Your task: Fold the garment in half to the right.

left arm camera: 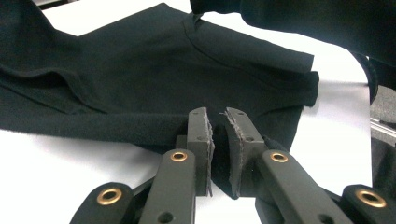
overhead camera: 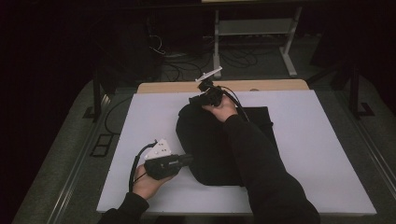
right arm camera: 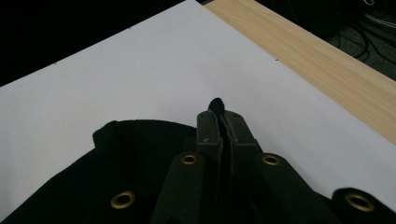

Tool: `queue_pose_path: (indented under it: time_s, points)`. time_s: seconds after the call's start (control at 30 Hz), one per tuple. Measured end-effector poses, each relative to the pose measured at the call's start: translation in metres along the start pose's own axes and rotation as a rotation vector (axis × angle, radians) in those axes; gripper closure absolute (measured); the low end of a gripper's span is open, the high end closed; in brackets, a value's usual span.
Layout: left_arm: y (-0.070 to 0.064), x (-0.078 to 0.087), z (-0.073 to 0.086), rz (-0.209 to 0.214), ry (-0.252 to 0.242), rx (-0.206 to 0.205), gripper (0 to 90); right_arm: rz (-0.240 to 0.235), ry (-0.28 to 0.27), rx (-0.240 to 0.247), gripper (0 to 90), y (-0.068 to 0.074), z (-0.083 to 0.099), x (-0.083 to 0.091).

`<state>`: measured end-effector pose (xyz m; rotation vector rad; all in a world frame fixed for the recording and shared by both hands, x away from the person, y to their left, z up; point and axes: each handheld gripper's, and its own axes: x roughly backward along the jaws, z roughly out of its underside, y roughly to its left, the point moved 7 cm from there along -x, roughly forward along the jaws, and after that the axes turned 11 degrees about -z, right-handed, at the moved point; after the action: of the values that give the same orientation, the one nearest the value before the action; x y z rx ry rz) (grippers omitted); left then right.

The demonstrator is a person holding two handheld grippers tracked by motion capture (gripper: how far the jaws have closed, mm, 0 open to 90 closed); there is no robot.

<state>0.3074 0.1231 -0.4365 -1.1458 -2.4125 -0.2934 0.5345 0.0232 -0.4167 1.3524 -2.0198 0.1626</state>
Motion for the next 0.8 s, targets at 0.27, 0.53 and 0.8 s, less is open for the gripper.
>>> queue_pose_path:
  time_s: [0.27, 0.53, 0.8]
  points:
    - [-0.007, -0.008, -0.010, 0.018, -0.012, -0.010, 79.3, 0.013, -0.023, -0.001, 84.6, -0.005, 0.001, 0.019]
    - [-0.014, -0.016, -0.020, 0.036, -0.023, -0.018, 79.6, 0.027, -0.041, -0.006, 84.6, -0.010, 0.004, 0.036]
    - [-0.027, -0.027, -0.033, 0.066, -0.037, -0.032, 79.7, 0.042, -0.056, -0.010, 84.6, -0.016, 0.007, 0.055]
